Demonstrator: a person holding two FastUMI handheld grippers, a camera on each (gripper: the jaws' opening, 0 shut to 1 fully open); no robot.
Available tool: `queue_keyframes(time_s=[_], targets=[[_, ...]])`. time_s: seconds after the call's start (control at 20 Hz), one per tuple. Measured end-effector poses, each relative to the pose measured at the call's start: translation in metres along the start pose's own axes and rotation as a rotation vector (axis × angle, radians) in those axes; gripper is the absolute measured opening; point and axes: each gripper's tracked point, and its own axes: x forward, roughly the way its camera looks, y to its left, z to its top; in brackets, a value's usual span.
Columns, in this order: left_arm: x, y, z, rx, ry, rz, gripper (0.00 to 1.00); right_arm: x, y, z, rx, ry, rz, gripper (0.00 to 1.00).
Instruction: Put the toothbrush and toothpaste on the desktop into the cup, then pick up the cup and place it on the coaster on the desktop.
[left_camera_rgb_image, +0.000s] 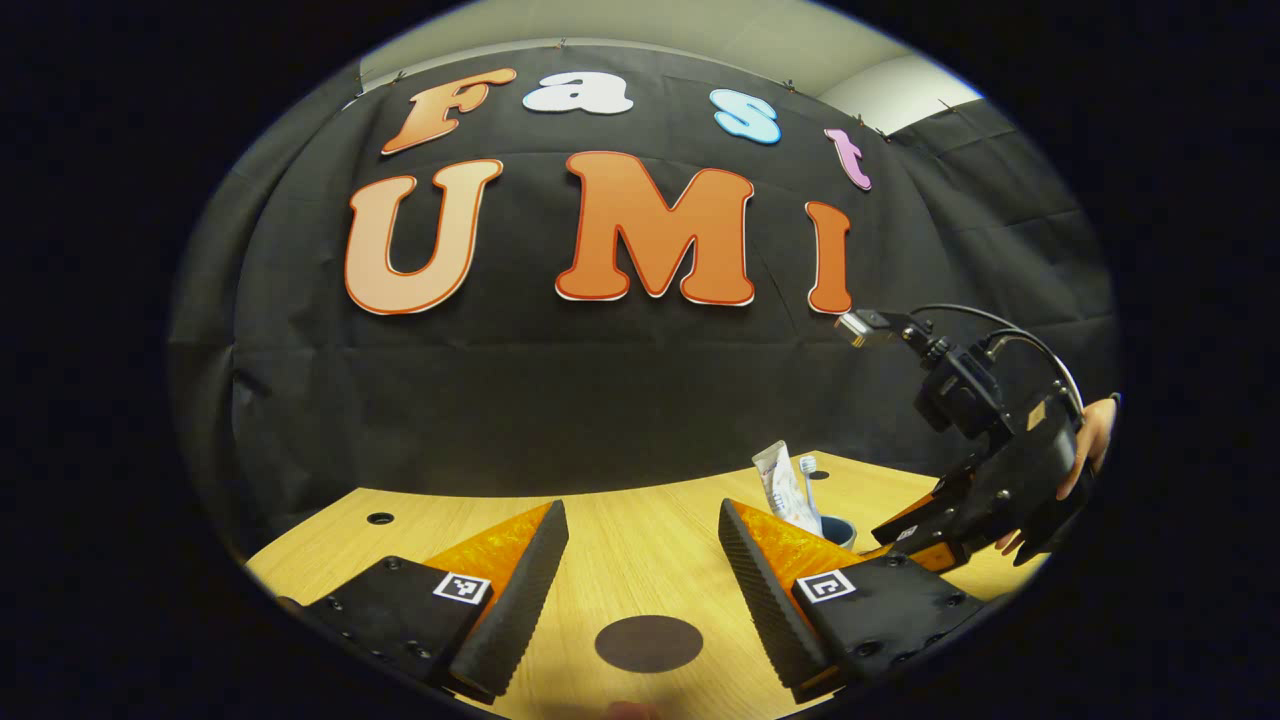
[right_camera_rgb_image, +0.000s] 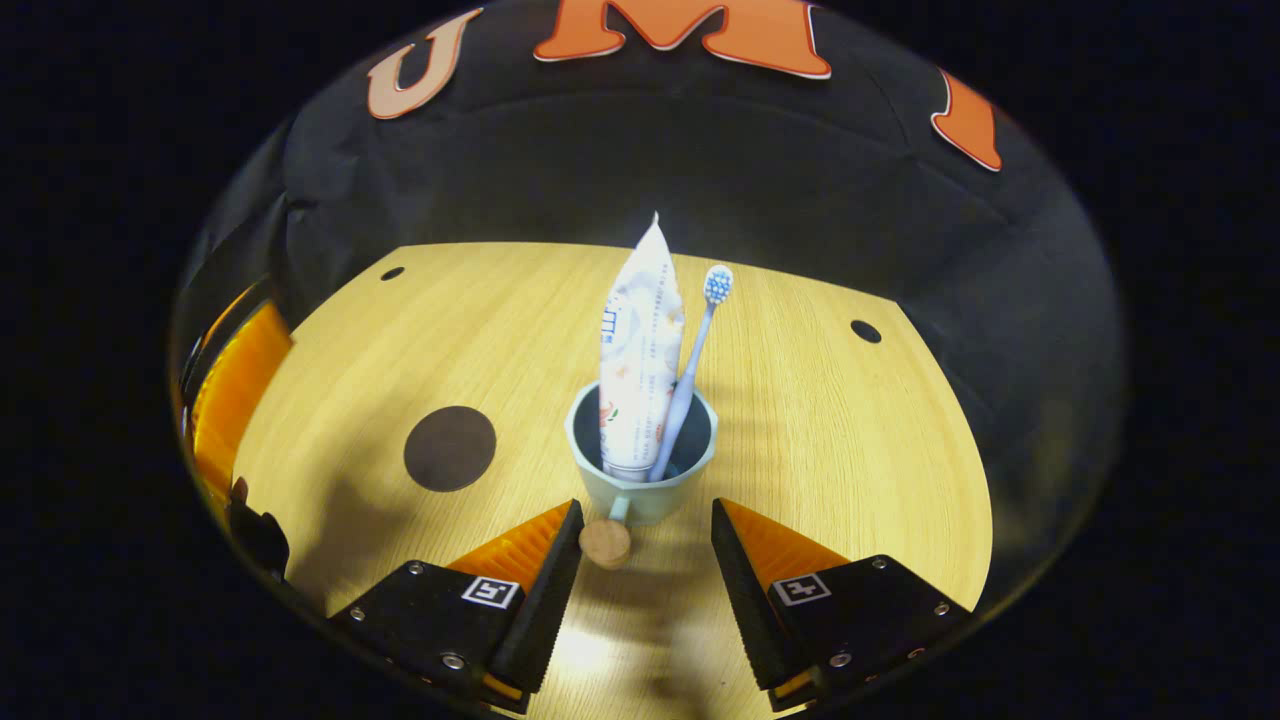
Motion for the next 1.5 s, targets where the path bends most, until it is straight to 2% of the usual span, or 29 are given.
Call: queue_keyframes(time_s=[0.25,0.45,0.55,0.65,0.8,0.85,0.95,1.1,1.5], targets=[[-0.009,0.024,-0.01,-0.026,0.003,0.017,0.95,0.021,0.002,-0.01,0.032,0.131,0.007,0.79],[-0.015,0.038,-0.015,-0.041,0.011,0.024,0.95,0.026,0.011,-0.015,0.056,0.19,0.039,0.71],[-0.017,0.042,-0.014,-0.043,0.004,0.024,0.95,0.028,0.01,-0.021,0.053,0.204,0.016,0.58],[-0.017,0.041,-0.013,-0.048,0.006,0.016,0.93,0.026,0.008,-0.021,0.075,0.209,-0.002,0.36],[-0.015,0.038,-0.017,-0.058,0.02,-0.005,0.95,0.023,0.009,-0.019,0.106,0.194,-0.016,0.22],[-0.014,0.037,-0.018,-0.059,0.025,-0.01,0.95,0.02,0.011,-0.018,0.11,0.188,-0.024,0.25],[-0.012,0.033,-0.021,-0.062,0.039,-0.021,0.93,0.017,0.01,-0.015,0.116,0.171,-0.024,0.23],[-0.01,0.033,-0.027,-0.063,0.062,-0.026,0.95,0.021,0.009,-0.014,0.121,0.147,-0.032,0.23],[-0.025,0.052,-0.014,-0.022,0.039,0.038,0.95,0.024,0.011,-0.012,0.122,0.119,0.012,0.19]])
